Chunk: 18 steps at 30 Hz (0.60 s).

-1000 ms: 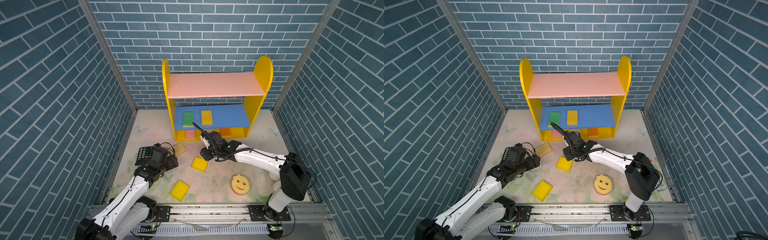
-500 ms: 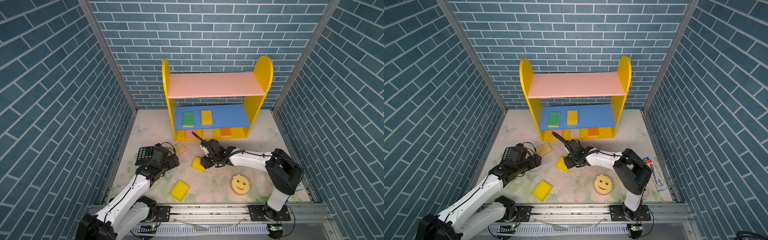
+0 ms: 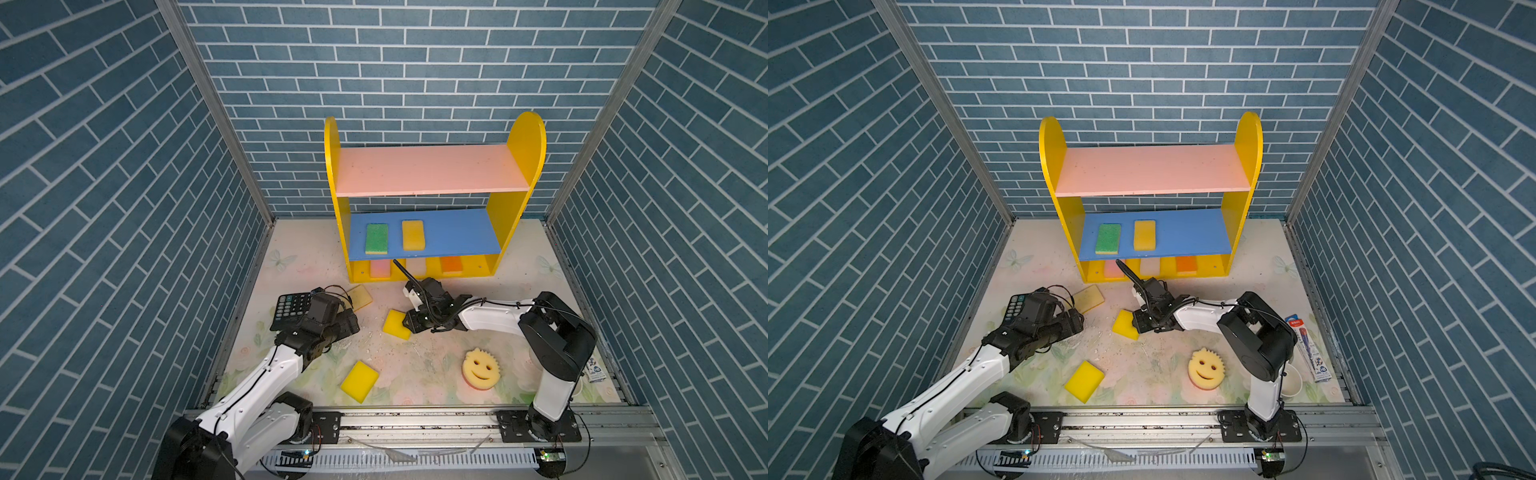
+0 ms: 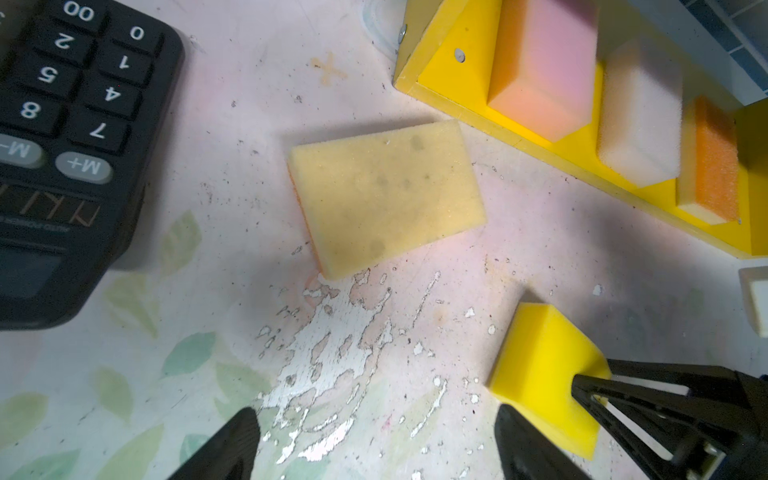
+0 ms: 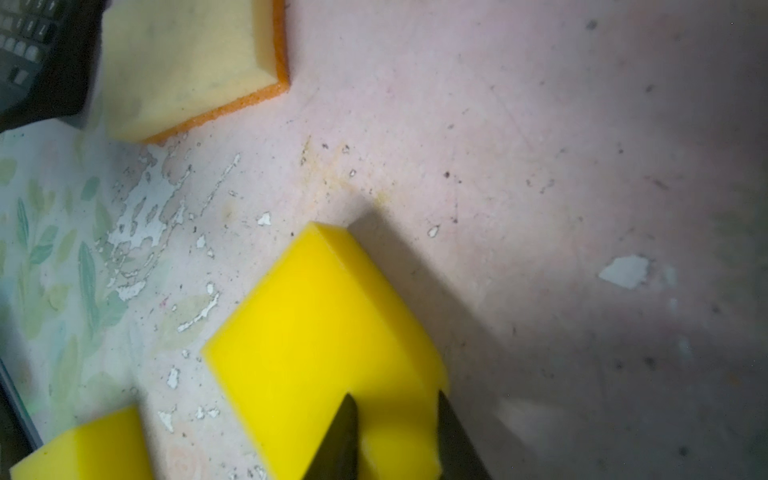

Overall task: Place and organize the cleaning sponges onto the shelf
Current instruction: 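Grasp the bright yellow sponge with the right gripper, then lift the bright yellow sponge and carry it onto the blue shelf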

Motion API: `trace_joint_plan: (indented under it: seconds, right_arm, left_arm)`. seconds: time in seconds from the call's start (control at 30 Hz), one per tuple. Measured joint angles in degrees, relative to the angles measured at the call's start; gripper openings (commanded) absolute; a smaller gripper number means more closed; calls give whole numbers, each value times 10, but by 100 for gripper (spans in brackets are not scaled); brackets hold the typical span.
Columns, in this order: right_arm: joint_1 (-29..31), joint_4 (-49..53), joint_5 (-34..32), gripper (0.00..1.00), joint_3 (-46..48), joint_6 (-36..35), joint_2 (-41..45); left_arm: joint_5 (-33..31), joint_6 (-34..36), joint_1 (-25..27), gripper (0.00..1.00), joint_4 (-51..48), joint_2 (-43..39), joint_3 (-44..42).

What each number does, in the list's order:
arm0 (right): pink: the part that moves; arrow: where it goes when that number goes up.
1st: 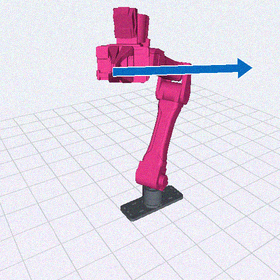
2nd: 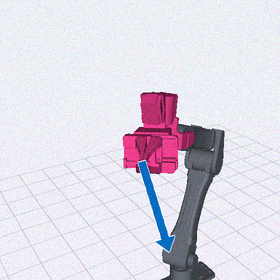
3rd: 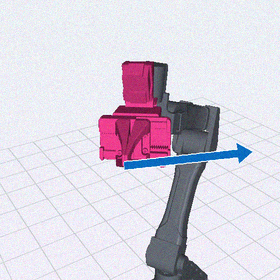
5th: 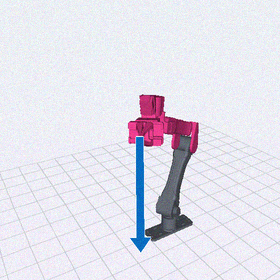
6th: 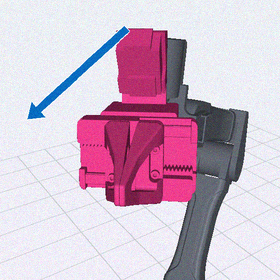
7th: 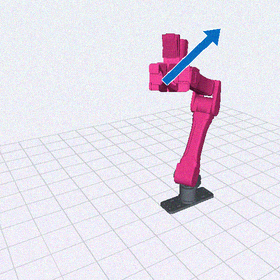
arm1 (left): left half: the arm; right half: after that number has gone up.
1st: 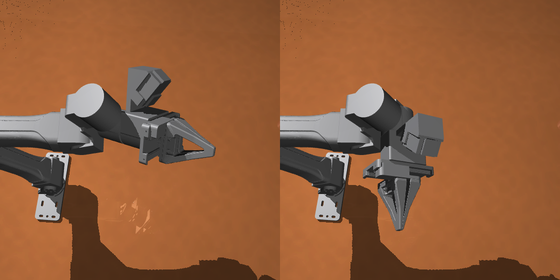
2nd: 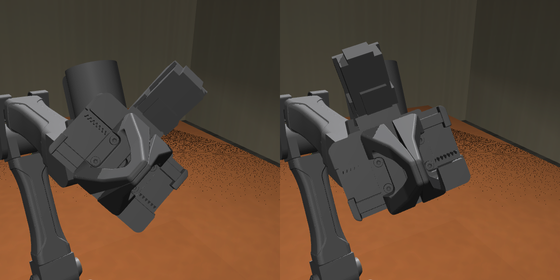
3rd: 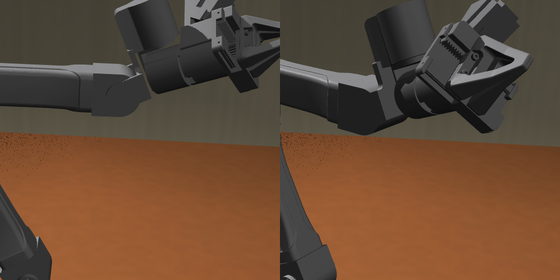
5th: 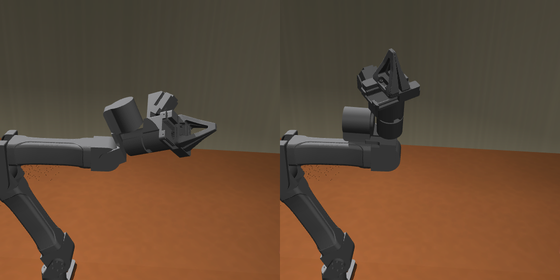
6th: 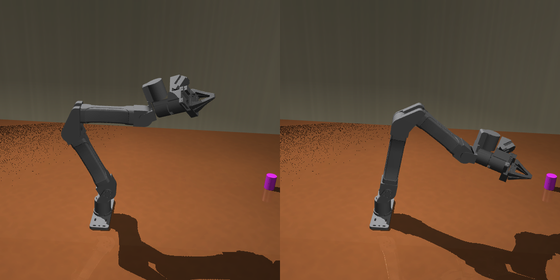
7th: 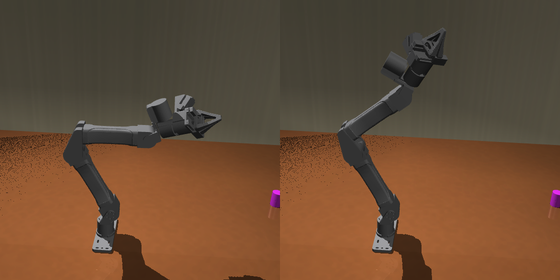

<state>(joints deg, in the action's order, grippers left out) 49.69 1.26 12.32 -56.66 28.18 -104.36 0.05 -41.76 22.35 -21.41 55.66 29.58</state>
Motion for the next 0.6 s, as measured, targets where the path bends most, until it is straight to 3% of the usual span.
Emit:
trace_joint_plan:
  seconds: [0.03,0.17,0.3,0.47,0.6]
  right_arm:
    - [-1,-7,3,0,4,4,1]
    - [-7,-19,4,0,31,19,25]
    - [-30,5,-17,0,66,21,105]
    - [-85,34,-94,0,76,31,261]
    - [-130,52,-177,0,67,43,326]
  left_arm:
    - [1,0,0,90,1,3,0]
    - [3,2,0,90,4,11,1]
    - [7,4,0,90,6,14,2]
    - [8,5,0,90,10,14,4]
    - [9,5,0,90,12,12,4]
